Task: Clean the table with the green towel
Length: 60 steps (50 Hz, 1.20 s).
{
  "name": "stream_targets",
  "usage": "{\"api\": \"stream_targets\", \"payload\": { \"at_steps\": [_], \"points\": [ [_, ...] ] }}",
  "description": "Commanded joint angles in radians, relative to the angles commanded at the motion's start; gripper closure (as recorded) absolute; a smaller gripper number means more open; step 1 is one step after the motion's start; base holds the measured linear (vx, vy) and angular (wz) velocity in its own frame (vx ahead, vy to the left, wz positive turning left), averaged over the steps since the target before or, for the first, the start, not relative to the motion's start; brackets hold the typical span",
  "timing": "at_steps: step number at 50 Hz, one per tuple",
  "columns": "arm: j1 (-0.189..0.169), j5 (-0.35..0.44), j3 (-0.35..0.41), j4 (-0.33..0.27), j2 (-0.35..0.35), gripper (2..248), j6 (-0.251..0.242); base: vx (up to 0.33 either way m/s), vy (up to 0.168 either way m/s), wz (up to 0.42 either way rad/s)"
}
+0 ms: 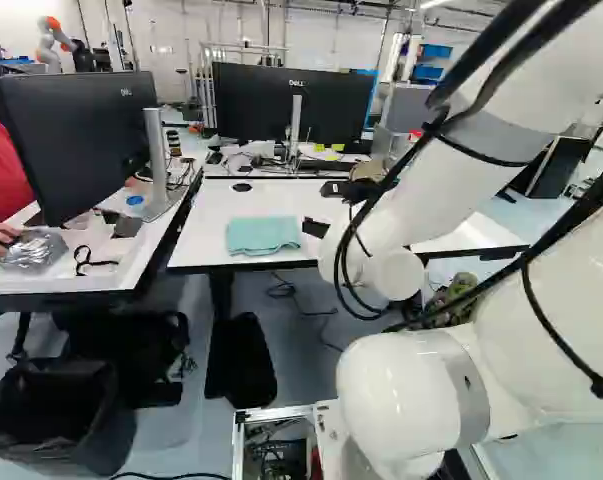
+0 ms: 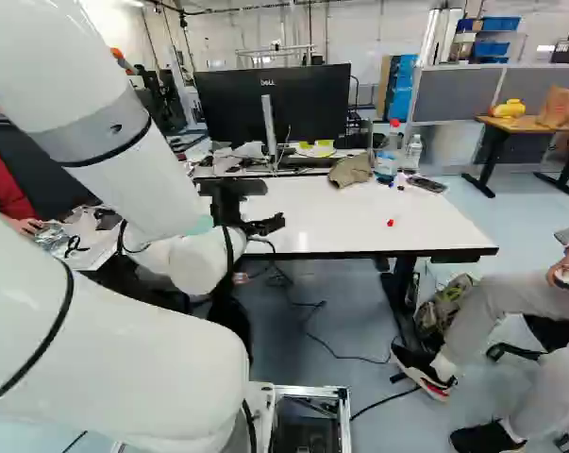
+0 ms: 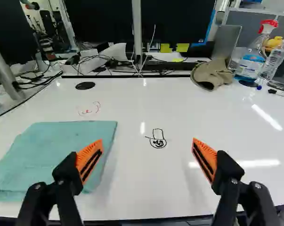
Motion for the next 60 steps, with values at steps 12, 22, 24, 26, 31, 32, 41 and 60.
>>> {"api": "stream_targets", "payload": {
  "at_steps": [12, 22, 24, 26, 31, 32, 41, 60],
  "points": [
    [0.000, 0.000, 0.000, 0.000, 0.000, 3, 0.000, 0.000, 0.000, 0.000],
    [0.000, 0.000, 0.000, 0.000, 0.000, 3, 0.000, 0.000, 0.000, 0.000],
    [0.000, 0.000, 0.000, 0.000, 0.000, 3, 0.000, 0.000, 0.000, 0.000],
    [0.000, 0.000, 0.000, 0.000, 0.000, 3, 0.000, 0.000, 0.000, 0.000],
    [0.000, 0.000, 0.000, 0.000, 0.000, 3, 0.000, 0.000, 0.000, 0.000],
    [0.000, 0.000, 0.000, 0.000, 0.000, 3, 0.000, 0.000, 0.000, 0.000],
    [0.000, 0.000, 0.000, 0.000, 0.000, 3, 0.000, 0.000, 0.000, 0.000],
    [0.015, 0.000, -0.041, 0.000, -0.007, 3, 0.000, 0.000, 0.000, 0.000]
  ]
}}
